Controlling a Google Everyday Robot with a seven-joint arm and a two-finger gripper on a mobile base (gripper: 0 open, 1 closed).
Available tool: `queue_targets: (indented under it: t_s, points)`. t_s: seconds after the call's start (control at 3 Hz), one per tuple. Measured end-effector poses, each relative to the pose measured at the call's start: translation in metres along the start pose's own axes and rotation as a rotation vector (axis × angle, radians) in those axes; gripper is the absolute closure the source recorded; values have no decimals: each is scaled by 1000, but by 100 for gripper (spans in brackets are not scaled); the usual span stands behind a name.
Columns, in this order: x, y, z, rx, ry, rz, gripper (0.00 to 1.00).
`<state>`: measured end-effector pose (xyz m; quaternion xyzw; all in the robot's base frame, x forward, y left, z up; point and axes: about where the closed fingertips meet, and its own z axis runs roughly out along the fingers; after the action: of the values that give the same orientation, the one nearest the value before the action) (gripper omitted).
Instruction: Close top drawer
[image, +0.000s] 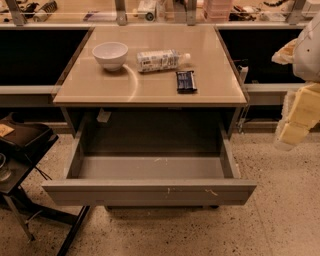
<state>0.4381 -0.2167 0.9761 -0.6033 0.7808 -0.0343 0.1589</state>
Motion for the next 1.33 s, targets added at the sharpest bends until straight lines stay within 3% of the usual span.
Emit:
queue_targets:
  t_s: [0.67,1.0,1.33]
  points:
    - [4,4,15,1,2,5,0]
    - [21,20,45,-6,7,22,0]
    - [49,37,79,-49,3,62,0]
